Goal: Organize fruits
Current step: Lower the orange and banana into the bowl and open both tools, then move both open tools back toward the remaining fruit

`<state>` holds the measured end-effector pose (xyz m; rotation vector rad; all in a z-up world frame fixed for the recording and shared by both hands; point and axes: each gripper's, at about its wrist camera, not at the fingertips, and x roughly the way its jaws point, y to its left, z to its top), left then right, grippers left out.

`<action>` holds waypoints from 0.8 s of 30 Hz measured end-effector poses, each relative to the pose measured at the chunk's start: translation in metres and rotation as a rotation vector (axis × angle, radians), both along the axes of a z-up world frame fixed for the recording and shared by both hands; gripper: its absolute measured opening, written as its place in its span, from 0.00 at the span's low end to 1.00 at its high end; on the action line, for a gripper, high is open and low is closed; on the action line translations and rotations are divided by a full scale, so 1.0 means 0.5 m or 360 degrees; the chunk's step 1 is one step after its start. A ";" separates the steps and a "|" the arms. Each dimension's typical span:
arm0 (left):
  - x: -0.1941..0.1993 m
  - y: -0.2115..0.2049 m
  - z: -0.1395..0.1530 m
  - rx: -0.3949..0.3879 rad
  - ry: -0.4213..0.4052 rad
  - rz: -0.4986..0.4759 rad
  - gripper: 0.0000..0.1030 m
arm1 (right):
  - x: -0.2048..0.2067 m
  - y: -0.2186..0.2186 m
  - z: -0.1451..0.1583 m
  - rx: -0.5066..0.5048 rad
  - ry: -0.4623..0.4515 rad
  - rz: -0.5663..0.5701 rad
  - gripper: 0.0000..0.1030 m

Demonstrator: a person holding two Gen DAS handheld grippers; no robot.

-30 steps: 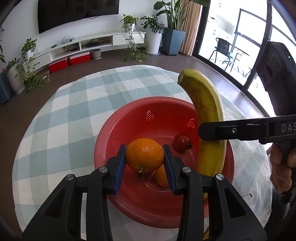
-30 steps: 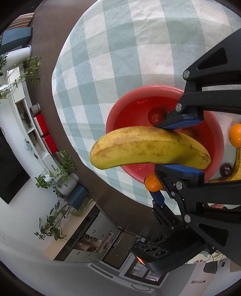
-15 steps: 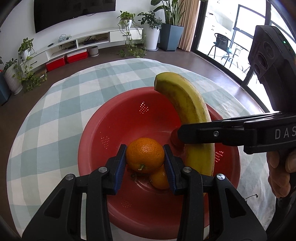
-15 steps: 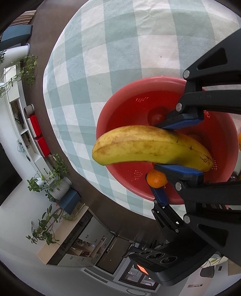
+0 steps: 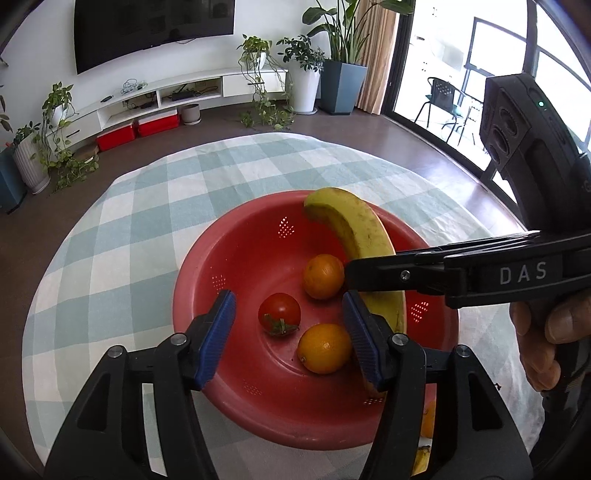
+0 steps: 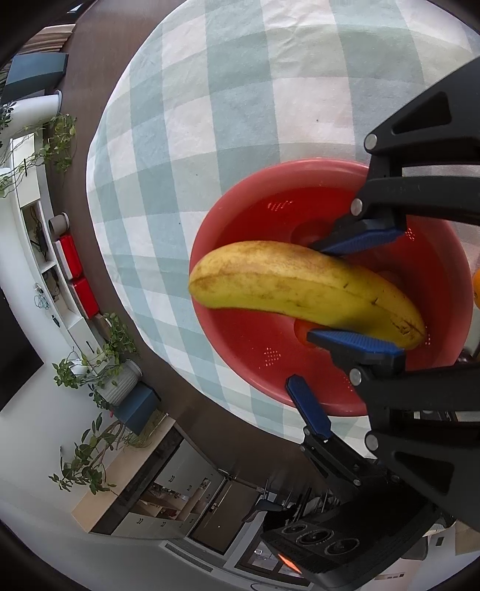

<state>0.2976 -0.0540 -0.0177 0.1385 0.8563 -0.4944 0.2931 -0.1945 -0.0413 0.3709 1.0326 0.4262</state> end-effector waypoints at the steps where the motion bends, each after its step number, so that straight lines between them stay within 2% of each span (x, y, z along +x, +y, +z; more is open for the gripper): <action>1: -0.006 0.004 0.006 -0.0004 -0.0011 0.0006 0.58 | -0.001 0.000 0.002 -0.0001 -0.0002 -0.0001 0.44; 5: -0.043 0.021 0.028 -0.0041 -0.0045 0.0016 0.64 | -0.009 -0.004 0.009 -0.0013 -0.0027 -0.0014 0.44; 9: -0.093 0.045 0.042 -0.0061 -0.0085 0.0041 0.77 | -0.025 -0.015 0.024 0.0003 -0.0050 -0.0031 0.44; 10: -0.109 0.054 0.045 -0.0076 -0.0092 0.0052 0.79 | -0.033 -0.020 0.032 0.0011 -0.0063 -0.0038 0.45; 12: -0.141 0.073 0.052 -0.0102 -0.0113 0.0074 0.90 | -0.050 -0.033 0.048 0.0035 -0.0092 -0.0063 0.54; 14: -0.175 0.090 0.057 -0.0125 -0.0136 0.0072 0.93 | -0.076 -0.052 0.065 0.0078 -0.0127 -0.0100 0.65; 17: -0.225 0.107 0.056 -0.0133 -0.0141 0.0036 0.96 | -0.130 -0.082 0.082 0.0146 -0.0199 -0.0141 0.75; 20: -0.273 0.116 0.046 -0.0115 -0.0120 -0.0050 0.96 | -0.198 -0.109 0.078 0.0194 -0.0240 -0.0150 0.78; 24: -0.331 0.113 0.029 -0.0035 -0.0102 -0.0193 0.96 | -0.296 -0.136 0.039 0.0298 -0.0233 -0.0185 0.81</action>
